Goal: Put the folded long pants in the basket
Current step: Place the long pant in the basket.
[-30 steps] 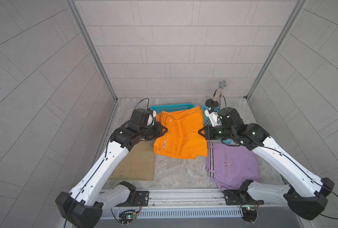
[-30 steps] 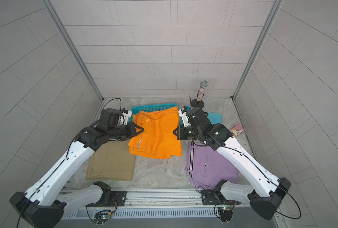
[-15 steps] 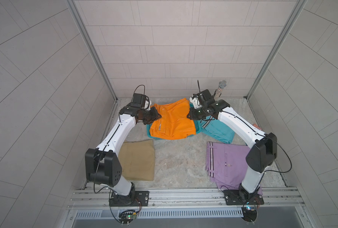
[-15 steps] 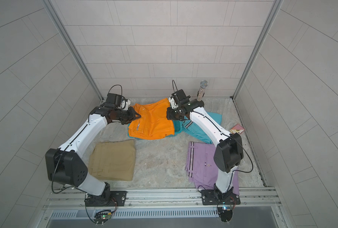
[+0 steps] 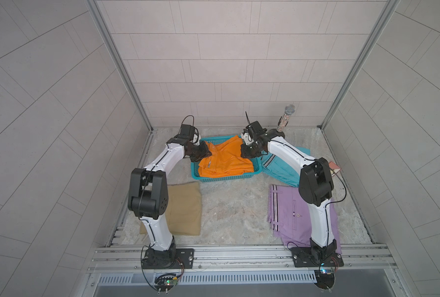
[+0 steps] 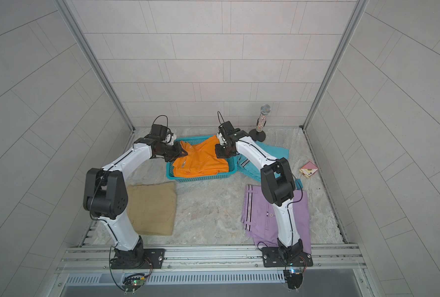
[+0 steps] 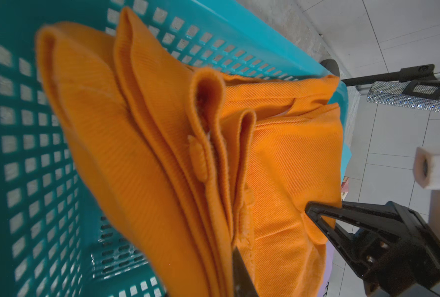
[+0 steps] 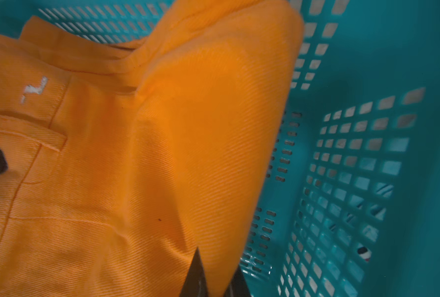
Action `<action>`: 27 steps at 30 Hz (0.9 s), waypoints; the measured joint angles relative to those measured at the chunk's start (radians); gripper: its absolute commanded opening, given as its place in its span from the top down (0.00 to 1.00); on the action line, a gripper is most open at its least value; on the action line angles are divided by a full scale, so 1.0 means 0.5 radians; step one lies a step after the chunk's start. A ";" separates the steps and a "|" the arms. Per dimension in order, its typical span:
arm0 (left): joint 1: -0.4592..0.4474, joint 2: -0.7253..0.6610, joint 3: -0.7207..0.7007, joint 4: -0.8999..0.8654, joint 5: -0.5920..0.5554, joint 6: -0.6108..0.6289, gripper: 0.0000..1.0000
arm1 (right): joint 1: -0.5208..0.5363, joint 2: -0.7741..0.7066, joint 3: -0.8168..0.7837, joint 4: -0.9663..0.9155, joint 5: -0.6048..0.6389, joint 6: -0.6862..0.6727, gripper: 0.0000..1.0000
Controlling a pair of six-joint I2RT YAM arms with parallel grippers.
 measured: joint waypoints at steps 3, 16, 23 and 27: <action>0.014 0.027 -0.039 0.069 0.047 -0.015 1.00 | 0.001 0.023 -0.027 0.027 0.031 -0.027 1.00; 0.012 -0.327 -0.063 0.176 0.052 -0.036 1.00 | 0.006 -0.391 -0.201 0.173 0.122 -0.017 1.00; 0.014 0.010 -0.100 0.264 0.055 -0.037 1.00 | 0.005 -0.304 -0.331 0.198 0.171 0.042 1.00; 0.025 0.155 -0.127 0.248 0.052 -0.045 1.00 | 0.005 -0.080 -0.342 0.208 0.172 0.052 1.00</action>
